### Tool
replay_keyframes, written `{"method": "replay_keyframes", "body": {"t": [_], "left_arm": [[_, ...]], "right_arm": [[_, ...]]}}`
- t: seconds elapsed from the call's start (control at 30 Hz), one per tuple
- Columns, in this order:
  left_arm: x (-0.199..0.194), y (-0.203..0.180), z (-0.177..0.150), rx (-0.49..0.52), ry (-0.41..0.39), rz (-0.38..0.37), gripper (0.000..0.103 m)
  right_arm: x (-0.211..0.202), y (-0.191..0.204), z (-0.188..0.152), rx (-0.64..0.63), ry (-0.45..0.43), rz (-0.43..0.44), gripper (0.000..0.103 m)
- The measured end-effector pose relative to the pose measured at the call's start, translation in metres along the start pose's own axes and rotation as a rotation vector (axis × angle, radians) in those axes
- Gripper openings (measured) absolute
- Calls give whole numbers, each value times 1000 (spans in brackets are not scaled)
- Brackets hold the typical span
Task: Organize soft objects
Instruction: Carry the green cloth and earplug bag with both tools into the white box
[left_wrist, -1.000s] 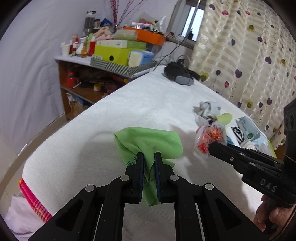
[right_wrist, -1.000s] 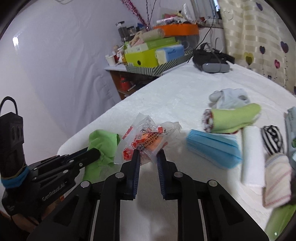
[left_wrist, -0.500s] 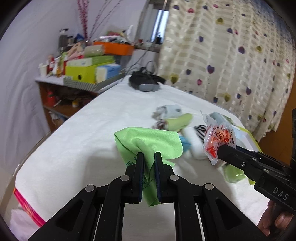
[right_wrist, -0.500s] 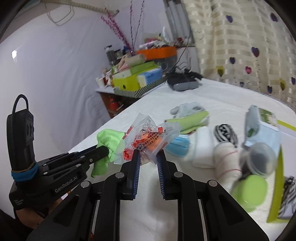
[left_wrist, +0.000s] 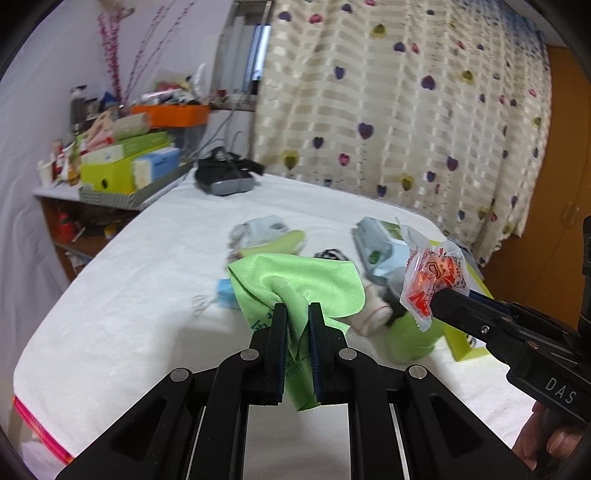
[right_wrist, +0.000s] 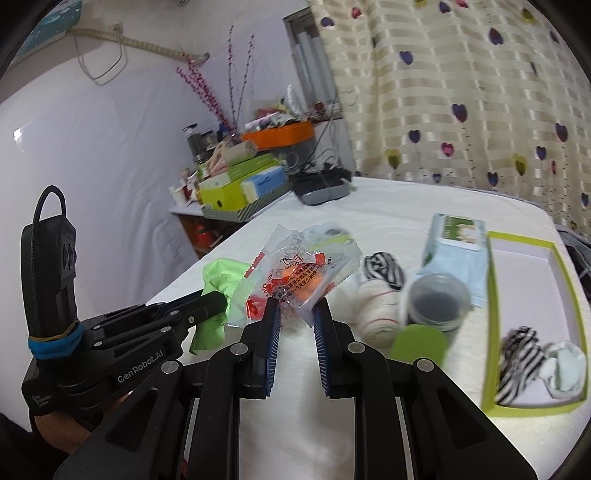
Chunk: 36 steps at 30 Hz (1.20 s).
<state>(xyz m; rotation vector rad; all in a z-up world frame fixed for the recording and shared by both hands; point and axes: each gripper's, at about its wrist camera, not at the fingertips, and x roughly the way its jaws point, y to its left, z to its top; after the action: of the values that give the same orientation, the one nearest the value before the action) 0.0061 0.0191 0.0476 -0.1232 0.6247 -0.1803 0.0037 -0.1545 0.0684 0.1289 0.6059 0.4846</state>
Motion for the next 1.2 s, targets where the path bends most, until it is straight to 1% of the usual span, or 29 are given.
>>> {"method": "replay_keyframes", "body": {"t": [0.2, 0.47, 0.9, 1.2], "left_arm": [[10, -39, 5, 59, 11, -63, 11], [25, -85, 13, 121, 21, -122, 11], [44, -138, 19, 184, 46, -192, 11], [57, -161, 18, 208, 71, -208, 11]], "right_arm": [[-18, -25, -2, 39, -25, -53, 19], [-38, -62, -5, 93, -48, -116, 19], [-59, -105, -9, 149, -59, -202, 19], [-65, -128, -13, 173, -59, -239, 19]]}}
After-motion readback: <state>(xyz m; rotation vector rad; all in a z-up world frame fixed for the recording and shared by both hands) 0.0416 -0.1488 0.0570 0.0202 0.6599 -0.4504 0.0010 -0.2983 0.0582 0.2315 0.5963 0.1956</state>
